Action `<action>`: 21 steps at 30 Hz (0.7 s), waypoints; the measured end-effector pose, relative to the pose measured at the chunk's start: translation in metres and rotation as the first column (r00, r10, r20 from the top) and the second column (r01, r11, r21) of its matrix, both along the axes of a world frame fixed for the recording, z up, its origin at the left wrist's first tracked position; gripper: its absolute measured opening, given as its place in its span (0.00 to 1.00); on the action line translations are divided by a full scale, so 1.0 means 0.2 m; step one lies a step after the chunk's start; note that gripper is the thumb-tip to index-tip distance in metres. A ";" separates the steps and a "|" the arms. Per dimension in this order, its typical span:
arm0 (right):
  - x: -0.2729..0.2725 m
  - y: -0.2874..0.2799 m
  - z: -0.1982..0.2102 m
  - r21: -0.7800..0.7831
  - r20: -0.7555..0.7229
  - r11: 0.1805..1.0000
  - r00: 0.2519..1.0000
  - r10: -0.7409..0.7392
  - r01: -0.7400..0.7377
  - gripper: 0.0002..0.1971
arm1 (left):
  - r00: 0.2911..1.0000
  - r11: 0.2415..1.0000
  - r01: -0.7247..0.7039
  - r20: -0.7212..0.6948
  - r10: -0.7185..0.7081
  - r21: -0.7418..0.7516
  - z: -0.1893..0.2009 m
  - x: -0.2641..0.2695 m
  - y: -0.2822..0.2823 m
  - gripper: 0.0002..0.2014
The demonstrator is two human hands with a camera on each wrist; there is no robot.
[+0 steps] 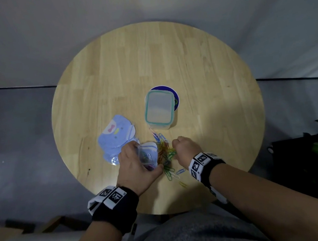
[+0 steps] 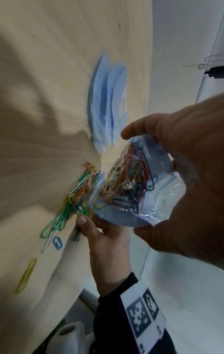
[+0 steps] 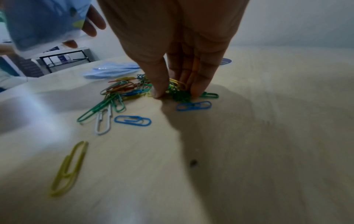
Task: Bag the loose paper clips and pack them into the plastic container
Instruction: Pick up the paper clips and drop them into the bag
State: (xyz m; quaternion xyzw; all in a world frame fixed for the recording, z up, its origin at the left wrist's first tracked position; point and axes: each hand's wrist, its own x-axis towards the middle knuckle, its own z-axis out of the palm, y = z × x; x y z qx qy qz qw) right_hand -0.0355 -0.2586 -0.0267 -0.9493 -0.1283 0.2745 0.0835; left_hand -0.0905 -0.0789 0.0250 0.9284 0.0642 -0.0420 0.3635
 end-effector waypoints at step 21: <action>0.09 -0.09 0.51 0.512 -0.109 0.763 0.911 -0.397 0.394 0.07 | 0.997 0.998 0.051 0.067 -0.049 -0.032 -0.04 0.13 -0.14 0.40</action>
